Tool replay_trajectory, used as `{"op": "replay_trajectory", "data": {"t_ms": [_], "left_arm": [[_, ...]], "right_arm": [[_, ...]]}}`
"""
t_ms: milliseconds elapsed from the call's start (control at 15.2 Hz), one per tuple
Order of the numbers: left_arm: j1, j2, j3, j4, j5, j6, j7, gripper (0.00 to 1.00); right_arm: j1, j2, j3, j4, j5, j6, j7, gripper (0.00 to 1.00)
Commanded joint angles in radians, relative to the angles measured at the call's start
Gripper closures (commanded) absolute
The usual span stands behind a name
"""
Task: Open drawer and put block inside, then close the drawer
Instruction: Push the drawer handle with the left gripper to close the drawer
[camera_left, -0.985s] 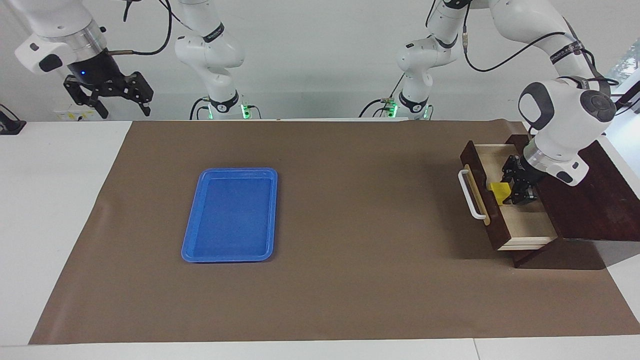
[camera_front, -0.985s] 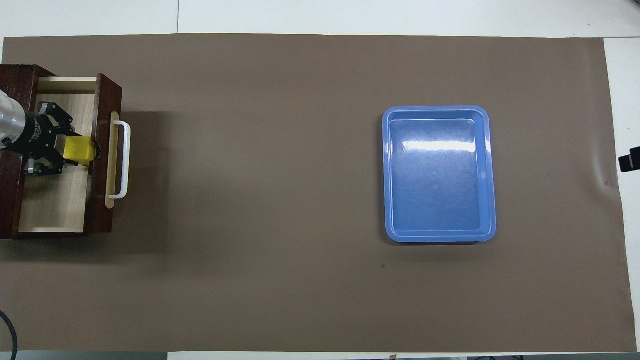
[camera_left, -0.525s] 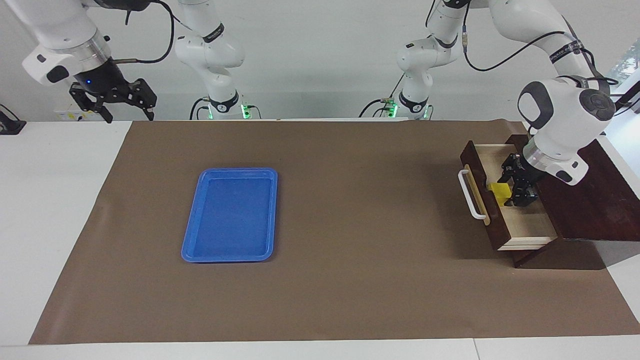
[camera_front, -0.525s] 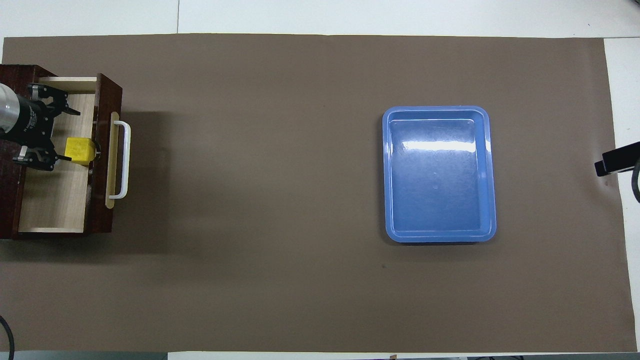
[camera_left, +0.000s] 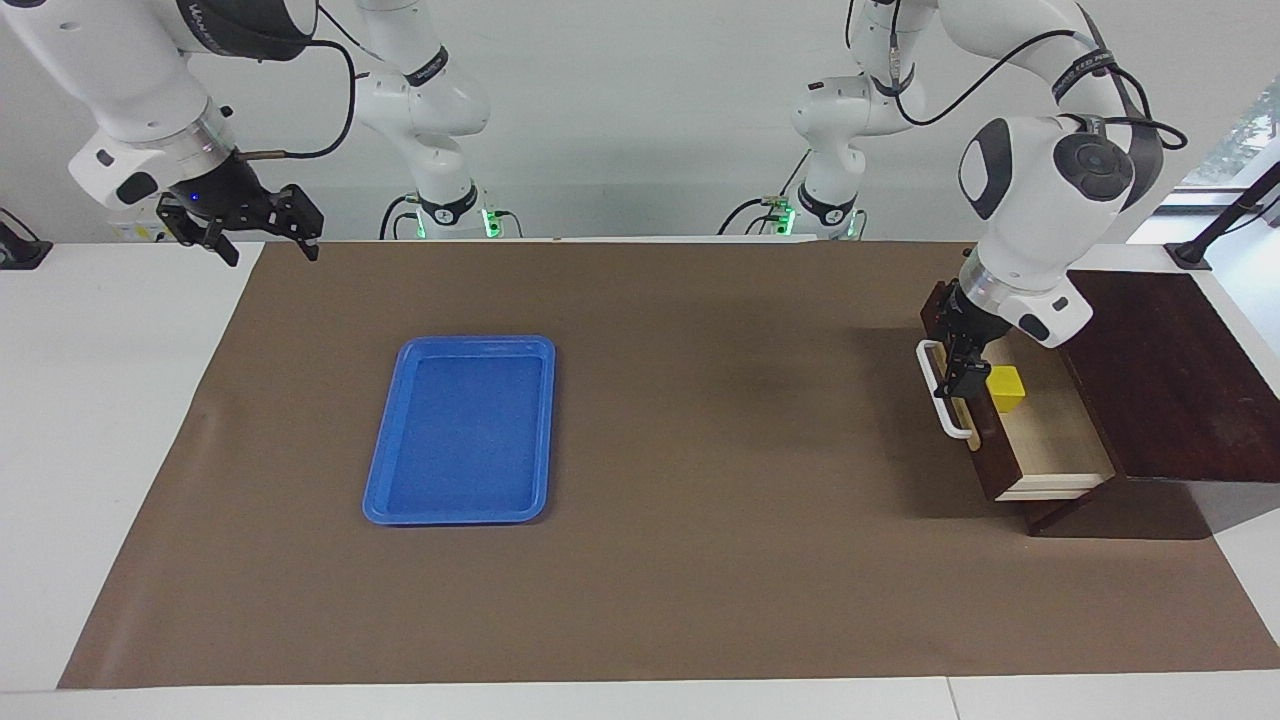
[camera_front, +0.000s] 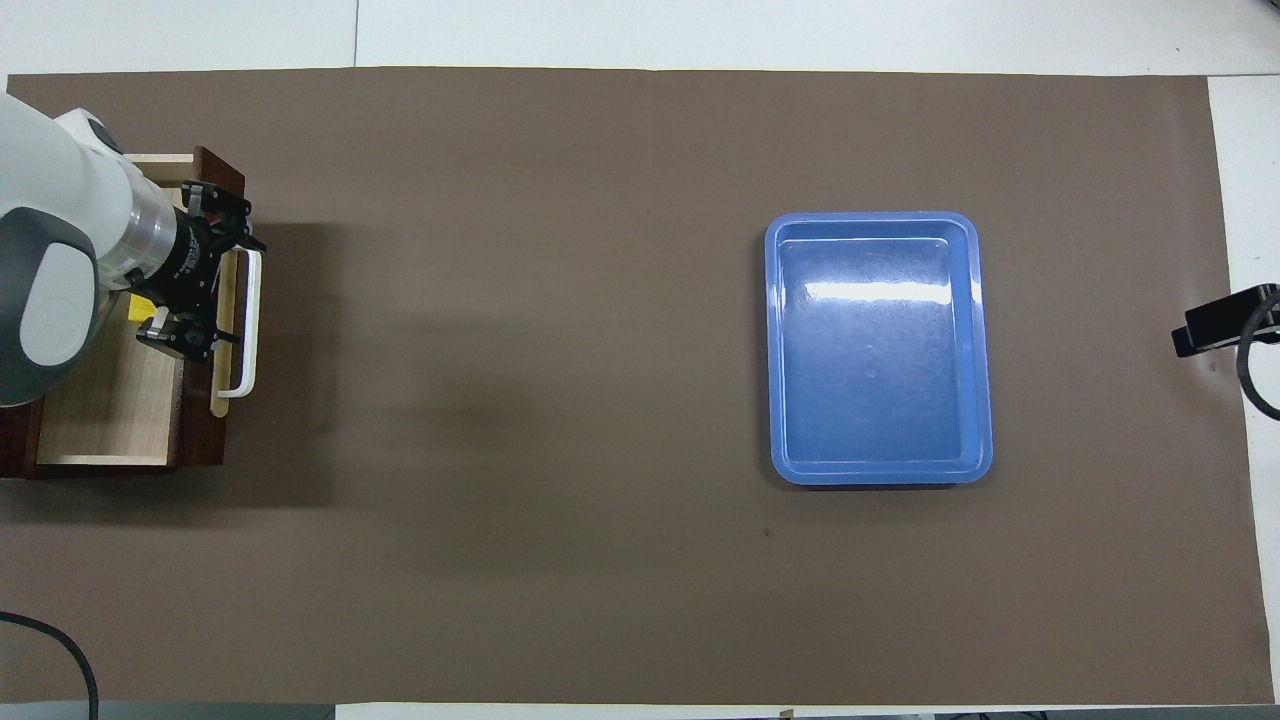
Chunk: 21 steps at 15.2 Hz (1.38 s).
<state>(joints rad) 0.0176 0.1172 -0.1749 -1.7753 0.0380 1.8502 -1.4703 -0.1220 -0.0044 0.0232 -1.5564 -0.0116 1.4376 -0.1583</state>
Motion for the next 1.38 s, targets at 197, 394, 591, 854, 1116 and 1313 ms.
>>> {"op": "replay_trajectory", "data": {"t_ms": [197,394,591,854,1116,1313], "left_arm": [[0.015,-0.111,0.017,-0.207,0.019,0.138,-0.016,0.0],[0.053,-0.105,0.017,-0.213,0.025,0.178,-0.007,0.0],[0.085,-0.1,0.017,-0.222,0.026,0.227,0.048,0.0],[0.139,-0.093,0.018,-0.216,0.045,0.277,0.125,0.0],[0.195,-0.088,0.018,-0.205,0.059,0.285,0.229,0.0],[0.2,-0.076,0.02,-0.185,0.083,0.284,0.237,0.0]], "right_arm": [[-0.002,-0.006,0.004,-0.007,-0.022,0.014,0.014,0.0],[-0.004,-0.006,0.004,-0.004,-0.022,0.014,0.013,0.0],[-0.004,-0.005,0.003,-0.001,-0.022,0.012,0.013,0.0],[-0.002,-0.005,0.003,0.004,-0.022,0.011,0.013,0.0],[-0.004,-0.005,0.003,0.004,-0.022,0.009,0.013,0.0],[-0.004,-0.005,0.003,0.004,-0.024,0.01,0.013,0.0]]}}
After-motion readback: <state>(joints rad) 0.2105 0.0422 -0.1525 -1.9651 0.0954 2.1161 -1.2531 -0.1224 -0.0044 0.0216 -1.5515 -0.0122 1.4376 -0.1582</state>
